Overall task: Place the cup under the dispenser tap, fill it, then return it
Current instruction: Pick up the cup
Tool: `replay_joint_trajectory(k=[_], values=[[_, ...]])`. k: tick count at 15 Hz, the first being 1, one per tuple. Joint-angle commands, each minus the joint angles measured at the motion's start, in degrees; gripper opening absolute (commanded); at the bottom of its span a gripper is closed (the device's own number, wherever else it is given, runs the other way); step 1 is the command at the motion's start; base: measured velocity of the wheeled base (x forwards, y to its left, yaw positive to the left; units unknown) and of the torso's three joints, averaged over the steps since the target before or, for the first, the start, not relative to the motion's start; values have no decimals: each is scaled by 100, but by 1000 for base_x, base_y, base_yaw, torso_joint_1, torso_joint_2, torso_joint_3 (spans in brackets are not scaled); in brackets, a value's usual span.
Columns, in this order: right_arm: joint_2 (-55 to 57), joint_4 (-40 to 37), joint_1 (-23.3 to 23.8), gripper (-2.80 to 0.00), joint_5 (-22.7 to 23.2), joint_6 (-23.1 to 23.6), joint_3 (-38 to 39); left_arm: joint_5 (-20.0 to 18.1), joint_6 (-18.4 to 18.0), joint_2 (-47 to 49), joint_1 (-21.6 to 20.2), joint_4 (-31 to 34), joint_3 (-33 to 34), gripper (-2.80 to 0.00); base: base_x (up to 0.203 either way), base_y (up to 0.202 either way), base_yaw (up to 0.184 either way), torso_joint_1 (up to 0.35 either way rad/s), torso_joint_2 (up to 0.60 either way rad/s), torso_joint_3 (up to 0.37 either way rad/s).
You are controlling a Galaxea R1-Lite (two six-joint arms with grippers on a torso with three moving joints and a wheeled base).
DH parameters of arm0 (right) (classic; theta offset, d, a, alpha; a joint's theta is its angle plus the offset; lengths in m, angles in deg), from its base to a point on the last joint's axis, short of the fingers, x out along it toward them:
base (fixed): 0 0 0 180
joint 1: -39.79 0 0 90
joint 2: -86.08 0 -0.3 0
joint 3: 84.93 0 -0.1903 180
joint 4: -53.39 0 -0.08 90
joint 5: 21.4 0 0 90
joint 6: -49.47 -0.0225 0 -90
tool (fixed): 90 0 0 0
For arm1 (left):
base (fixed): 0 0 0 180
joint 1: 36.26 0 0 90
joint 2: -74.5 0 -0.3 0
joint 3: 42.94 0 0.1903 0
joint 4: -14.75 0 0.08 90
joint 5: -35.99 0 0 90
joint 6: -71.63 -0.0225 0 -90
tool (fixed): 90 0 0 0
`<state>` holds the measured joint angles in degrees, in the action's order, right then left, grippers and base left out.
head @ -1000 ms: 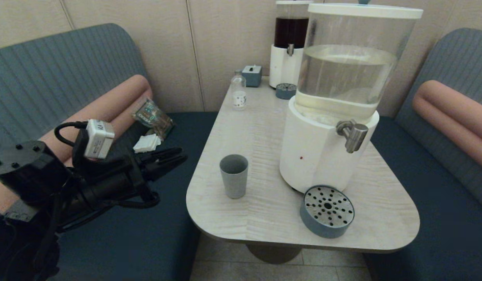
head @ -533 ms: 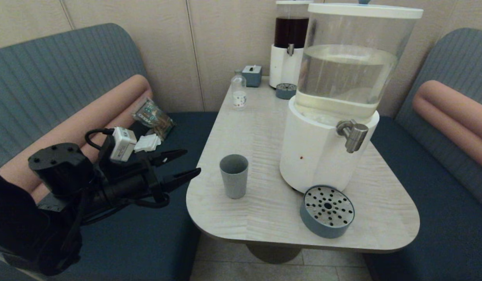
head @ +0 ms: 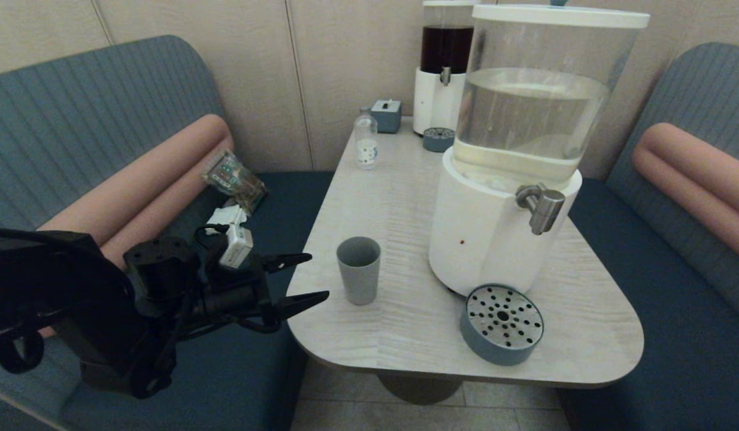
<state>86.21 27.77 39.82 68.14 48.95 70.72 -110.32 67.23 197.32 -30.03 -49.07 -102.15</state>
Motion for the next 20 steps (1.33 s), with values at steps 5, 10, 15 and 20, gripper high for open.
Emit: replay_joint_trajectory(k=[5,10,15,20], values=[[1,-3,6,-280,1,0,2,-45,-63,1060,133,-48,-905,0,0,0,0,0,0,0],[-1,-3,-1,-280,-1,0,0,-16,-40,1585,549,-48,-1567,0,0,0,0,0,0,0],[3,-3,0,-280,2,0,0,361,25,1828,817,-48,-2074,0,0,0,0,0,0,0],[0,-3,0,-280,-3,0,-1,772,149,1956,903,-48,-2223,-242,0,0,0,0,0,0]])
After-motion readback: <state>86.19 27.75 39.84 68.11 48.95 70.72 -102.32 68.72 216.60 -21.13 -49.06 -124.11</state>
